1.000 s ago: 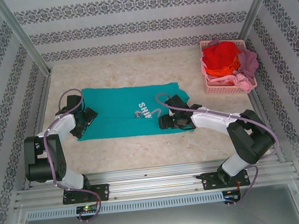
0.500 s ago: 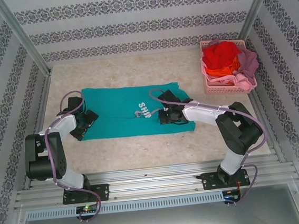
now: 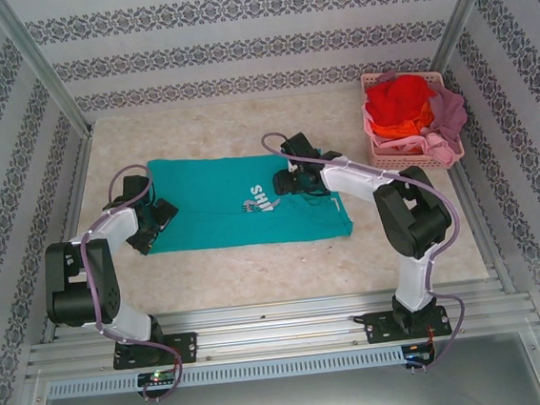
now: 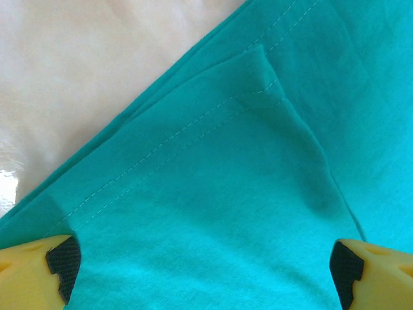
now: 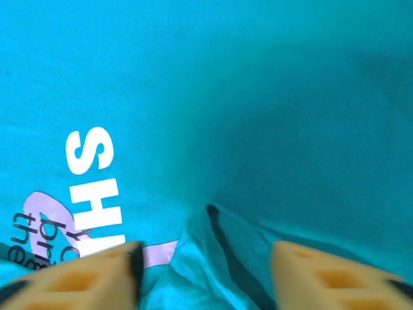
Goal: Fold and stack the t-shirts
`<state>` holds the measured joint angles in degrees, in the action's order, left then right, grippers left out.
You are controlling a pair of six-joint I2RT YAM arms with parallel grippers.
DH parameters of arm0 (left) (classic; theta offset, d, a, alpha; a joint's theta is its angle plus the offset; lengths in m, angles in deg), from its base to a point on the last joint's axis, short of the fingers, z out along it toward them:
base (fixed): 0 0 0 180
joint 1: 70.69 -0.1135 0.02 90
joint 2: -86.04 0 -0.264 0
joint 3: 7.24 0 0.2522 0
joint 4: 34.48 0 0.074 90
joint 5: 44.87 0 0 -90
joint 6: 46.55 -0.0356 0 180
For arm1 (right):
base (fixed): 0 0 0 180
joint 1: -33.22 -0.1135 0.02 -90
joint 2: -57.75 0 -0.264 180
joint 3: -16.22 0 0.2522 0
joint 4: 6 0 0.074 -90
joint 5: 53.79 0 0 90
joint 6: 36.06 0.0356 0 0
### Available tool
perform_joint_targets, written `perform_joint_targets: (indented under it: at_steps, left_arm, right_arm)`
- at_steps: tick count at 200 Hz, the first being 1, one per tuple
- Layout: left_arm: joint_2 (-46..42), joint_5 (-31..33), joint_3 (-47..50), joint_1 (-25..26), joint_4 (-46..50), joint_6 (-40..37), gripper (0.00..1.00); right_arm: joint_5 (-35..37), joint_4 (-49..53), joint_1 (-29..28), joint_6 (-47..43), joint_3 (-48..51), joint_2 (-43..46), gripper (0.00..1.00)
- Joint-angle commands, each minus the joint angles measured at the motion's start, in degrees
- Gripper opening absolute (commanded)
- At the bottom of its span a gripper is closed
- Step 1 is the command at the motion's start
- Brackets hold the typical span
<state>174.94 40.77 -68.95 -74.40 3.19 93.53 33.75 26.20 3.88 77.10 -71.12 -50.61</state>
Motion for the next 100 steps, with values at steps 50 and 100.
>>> perform_joint_targets:
  at_steps: [50, 100]
  left_arm:
    - [1.3, -1.3, 0.4, 0.8, -1.7, -0.9, 1.0]
    - [2.0, -1.5, -0.3, 0.8, -2.0, -1.0, 1.0]
  right_arm:
    - [6.3, -5.9, 1.7, 5.4, 16.8, 16.4, 0.68]
    - [-0.4, -11.2, 3.4, 11.7, 26.1, 17.7, 0.66]
